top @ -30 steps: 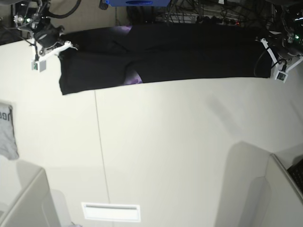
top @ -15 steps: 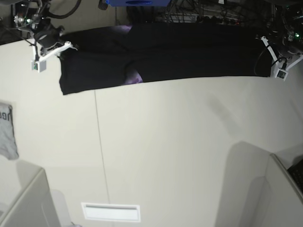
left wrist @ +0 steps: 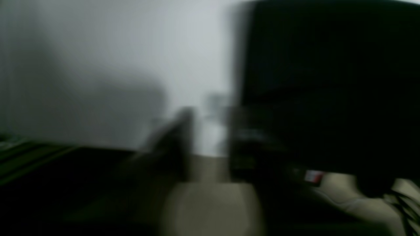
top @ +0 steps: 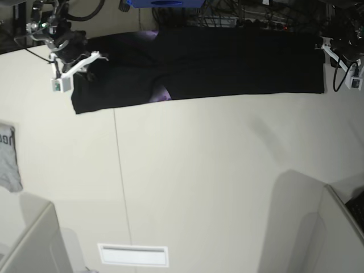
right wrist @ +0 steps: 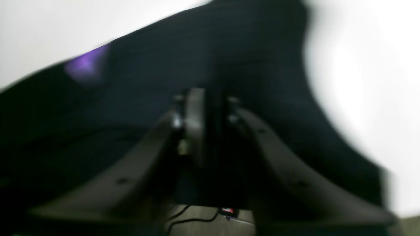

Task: Fold the T-shirt properly
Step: 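Release the hem and grasp the folded edge with both grippers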

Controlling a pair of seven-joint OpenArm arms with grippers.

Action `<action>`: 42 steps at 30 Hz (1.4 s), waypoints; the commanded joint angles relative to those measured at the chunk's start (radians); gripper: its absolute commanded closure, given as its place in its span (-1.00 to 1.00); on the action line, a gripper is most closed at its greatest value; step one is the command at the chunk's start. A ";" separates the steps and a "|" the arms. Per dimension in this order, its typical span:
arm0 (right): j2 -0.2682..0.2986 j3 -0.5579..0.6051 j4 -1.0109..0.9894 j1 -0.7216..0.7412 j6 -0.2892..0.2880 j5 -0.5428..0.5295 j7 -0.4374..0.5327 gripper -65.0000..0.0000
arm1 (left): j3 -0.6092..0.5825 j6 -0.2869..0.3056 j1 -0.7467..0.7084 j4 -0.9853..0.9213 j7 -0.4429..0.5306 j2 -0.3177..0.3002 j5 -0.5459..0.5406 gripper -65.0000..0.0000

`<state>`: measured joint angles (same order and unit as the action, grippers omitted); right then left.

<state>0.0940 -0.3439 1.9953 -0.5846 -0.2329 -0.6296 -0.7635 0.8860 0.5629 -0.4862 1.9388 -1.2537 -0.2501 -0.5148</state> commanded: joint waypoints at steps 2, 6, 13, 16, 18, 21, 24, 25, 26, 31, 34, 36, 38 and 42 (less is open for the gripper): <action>0.008 0.021 0.009 -0.004 -0.006 -0.003 0.016 1.00 | 0.006 0.001 -0.004 0.009 0.006 0.013 -0.002 1.00; 0.006 0.044 -0.064 0.008 0.043 -0.002 0.019 1.00 | -0.054 -0.001 0.002 0.000 0.007 0.027 0.032 1.00; 0.034 0.038 -0.236 0.094 0.059 -0.002 0.020 1.00 | -0.209 -0.001 0.091 -0.121 0.062 0.064 0.269 1.00; 0.045 0.038 -0.313 0.133 0.060 -0.002 0.022 1.00 | -0.261 -0.001 0.146 -0.204 0.062 0.071 0.301 1.00; 0.045 0.036 -0.354 0.163 0.060 -0.002 0.023 1.00 | -0.284 -0.001 0.188 -0.252 0.062 0.073 0.305 1.00; 0.048 0.036 -0.391 0.219 0.063 0.000 0.023 1.00 | -0.308 -0.004 0.268 -0.315 0.062 0.074 0.305 1.00; 0.066 0.036 -0.419 0.274 0.065 0.000 0.023 1.00 | -0.334 -0.070 0.337 -0.344 0.061 0.085 0.305 1.00; 0.071 0.036 -0.428 0.289 0.066 0.000 0.023 1.00 | -0.354 -0.094 0.352 -0.345 0.061 0.085 0.301 1.00; 0.072 0.036 -0.439 0.306 0.077 0.000 0.023 1.00 | -0.376 -0.109 0.366 -0.348 0.061 0.085 0.298 1.00; 0.108 0.036 -0.469 0.355 0.117 0.000 0.023 1.00 | -0.436 -0.120 0.412 -0.341 0.055 0.094 0.296 1.00; 0.117 0.035 -0.485 0.375 0.117 0.000 0.023 1.00 | -0.433 -0.120 0.413 -0.341 0.053 0.117 0.305 1.00; 0.125 0.036 -0.477 0.377 0.117 0.000 0.023 1.00 | -0.431 -0.120 0.410 -0.338 0.053 0.117 0.296 1.00; 0.125 0.036 -0.466 0.378 0.117 -0.003 0.023 1.00 | -0.431 -0.120 0.409 -0.309 0.053 0.116 0.296 1.00; 0.123 0.036 -0.400 0.380 0.116 -0.003 0.017 1.00 | -0.353 -0.120 0.410 -0.177 0.029 0.117 0.295 1.00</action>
<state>0.2028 -0.3031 1.5742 -0.2127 -0.1135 -0.6193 -0.7658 0.5262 0.4442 -0.0975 1.7374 -1.2377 -0.1070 -0.2272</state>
